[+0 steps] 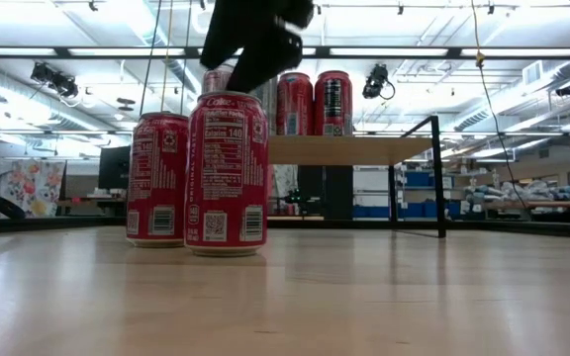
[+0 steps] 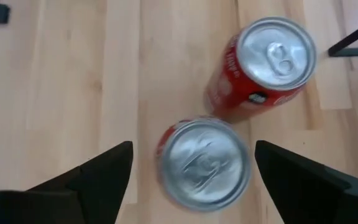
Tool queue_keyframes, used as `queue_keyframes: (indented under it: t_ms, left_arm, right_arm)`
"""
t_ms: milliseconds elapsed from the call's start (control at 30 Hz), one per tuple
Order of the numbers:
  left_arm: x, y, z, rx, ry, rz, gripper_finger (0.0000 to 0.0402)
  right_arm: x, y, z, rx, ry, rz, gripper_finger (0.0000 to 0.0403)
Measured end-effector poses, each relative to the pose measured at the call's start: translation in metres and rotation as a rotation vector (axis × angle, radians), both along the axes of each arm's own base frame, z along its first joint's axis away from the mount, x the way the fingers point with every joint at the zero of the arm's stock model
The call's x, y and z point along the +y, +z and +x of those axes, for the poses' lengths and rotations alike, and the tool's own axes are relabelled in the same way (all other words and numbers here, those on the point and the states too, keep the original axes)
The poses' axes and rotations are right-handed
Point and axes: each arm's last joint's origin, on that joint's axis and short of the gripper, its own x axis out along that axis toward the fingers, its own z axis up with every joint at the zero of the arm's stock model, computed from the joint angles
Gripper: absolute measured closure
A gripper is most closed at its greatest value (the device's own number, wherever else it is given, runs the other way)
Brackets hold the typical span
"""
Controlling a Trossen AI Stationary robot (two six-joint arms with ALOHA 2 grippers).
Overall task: Place canned beverage on shelf
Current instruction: Put the bottom red and white soda can on the shelf
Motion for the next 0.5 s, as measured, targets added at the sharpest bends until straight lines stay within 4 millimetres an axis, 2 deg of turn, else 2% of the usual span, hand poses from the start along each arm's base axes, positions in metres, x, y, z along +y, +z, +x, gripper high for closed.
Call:
queue_keyframes:
  t_ms: [167,500]
  left_arm:
    - [0.004,0.001,-0.004,0.037,0.015,0.006,0.0189]
    - [0.005,0.0,-0.006,0.051,0.023,0.007,0.0189]
  right_arm:
    - [-0.002,-0.01,0.002,-0.023,-0.01,-0.056,0.0054]
    - [-0.013,-0.039,0.002,0.003,-0.048,0.025,0.0054]
